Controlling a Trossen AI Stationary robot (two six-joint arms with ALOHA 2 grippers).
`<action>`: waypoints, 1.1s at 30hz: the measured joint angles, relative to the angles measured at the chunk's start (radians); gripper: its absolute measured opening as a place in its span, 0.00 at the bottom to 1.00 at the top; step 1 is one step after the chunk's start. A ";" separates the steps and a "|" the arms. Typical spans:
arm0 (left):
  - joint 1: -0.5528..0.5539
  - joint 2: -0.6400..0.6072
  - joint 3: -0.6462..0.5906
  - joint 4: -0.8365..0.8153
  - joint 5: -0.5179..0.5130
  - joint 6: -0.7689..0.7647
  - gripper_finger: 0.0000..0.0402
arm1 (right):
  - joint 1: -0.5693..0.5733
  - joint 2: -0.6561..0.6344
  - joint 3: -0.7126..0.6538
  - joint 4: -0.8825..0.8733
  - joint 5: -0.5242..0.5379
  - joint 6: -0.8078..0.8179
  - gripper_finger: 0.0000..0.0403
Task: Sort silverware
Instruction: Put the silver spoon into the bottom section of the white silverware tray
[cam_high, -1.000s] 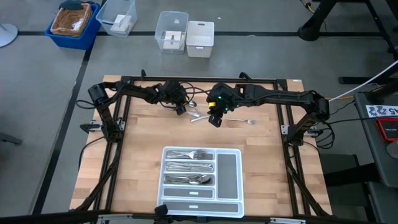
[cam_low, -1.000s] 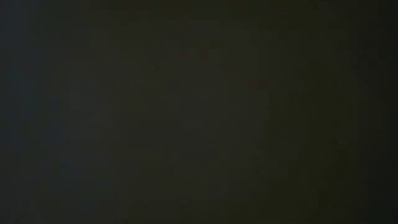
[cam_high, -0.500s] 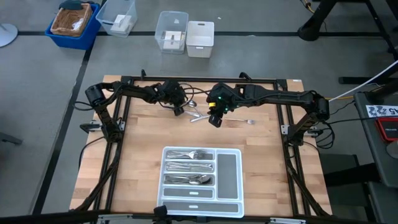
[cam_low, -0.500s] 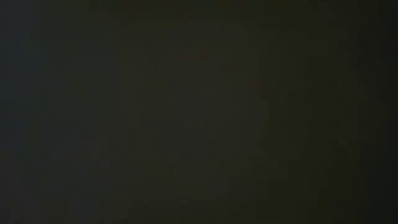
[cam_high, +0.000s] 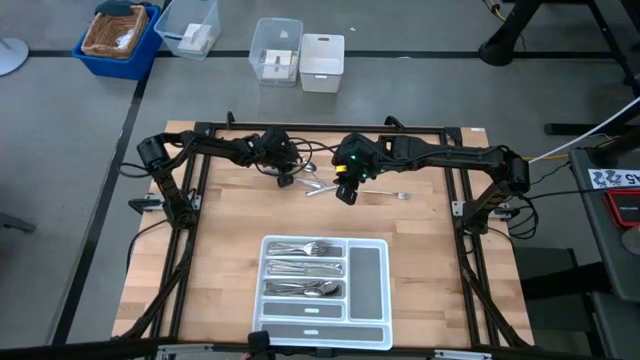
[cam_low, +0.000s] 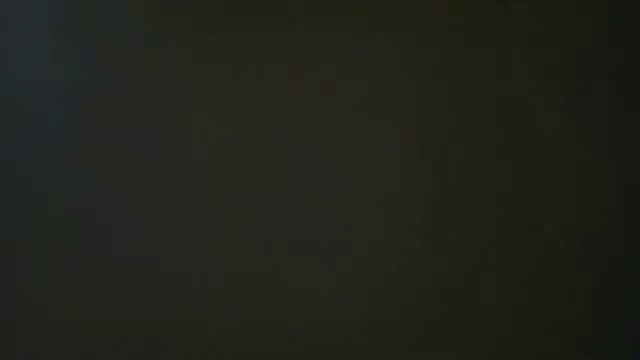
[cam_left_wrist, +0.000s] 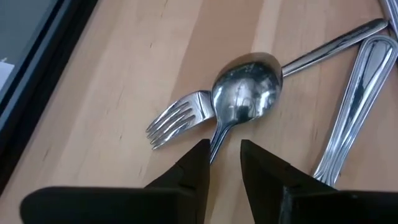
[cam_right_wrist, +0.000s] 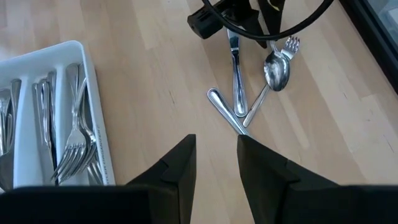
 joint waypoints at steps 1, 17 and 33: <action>0.000 0.000 0.000 0.003 0.000 0.000 0.21 | 0.000 0.000 0.000 0.000 0.000 0.000 0.30; -0.007 0.083 0.001 0.107 -0.049 -0.024 0.16 | 0.000 0.000 0.000 0.000 0.000 -0.001 0.30; -0.006 -0.003 -0.002 0.048 0.075 -0.215 0.02 | 0.000 0.000 0.000 0.000 0.000 0.000 0.30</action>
